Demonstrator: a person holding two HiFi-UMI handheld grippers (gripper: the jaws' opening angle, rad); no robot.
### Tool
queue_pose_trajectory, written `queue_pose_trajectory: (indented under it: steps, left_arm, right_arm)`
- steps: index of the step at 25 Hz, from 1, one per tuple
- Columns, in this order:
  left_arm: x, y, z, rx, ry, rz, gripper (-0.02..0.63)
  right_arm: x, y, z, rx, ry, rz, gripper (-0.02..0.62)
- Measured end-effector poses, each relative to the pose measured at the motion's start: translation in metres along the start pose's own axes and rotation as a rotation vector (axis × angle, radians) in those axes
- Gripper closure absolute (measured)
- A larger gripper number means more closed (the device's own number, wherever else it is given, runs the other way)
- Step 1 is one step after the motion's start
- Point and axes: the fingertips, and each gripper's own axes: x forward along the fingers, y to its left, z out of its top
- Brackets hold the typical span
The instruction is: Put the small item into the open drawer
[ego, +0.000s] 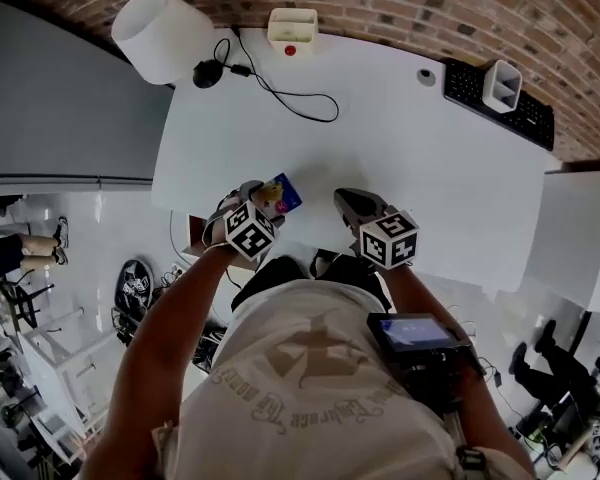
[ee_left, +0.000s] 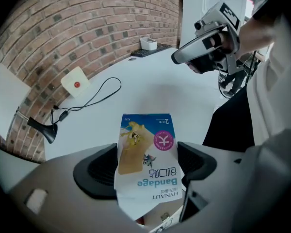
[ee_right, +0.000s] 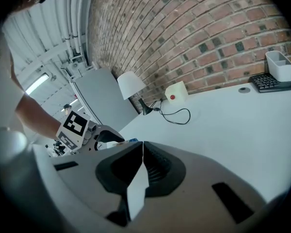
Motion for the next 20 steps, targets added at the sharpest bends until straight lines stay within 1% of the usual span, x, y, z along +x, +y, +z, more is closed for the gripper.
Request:
queue_pose_trajectory:
  steps: [6, 12, 15, 20]
  left_arm:
    - [-0.017, 0.002, -0.035, -0.049, -0.001, 0.046, 0.222]
    - [-0.032, 0.016, -0.064, -0.095, -0.011, 0.1, 0.222]
    - [-0.037, 0.02, -0.075, -0.108, -0.022, 0.109, 0.222]
    - [-0.044, 0.023, -0.094, -0.11, -0.051, 0.106, 0.222]
  right_arm:
    - [0.024, 0.021, -0.005, -0.026, 0.042, 0.052, 0.589]
    - [0.051, 0.046, -0.004, -0.063, 0.076, 0.105, 0.589]
    - [0.059, 0.056, -0.005, -0.078, 0.087, 0.11, 0.589]
    - [0.069, 0.073, -0.007, -0.09, 0.088, 0.084, 0.589]
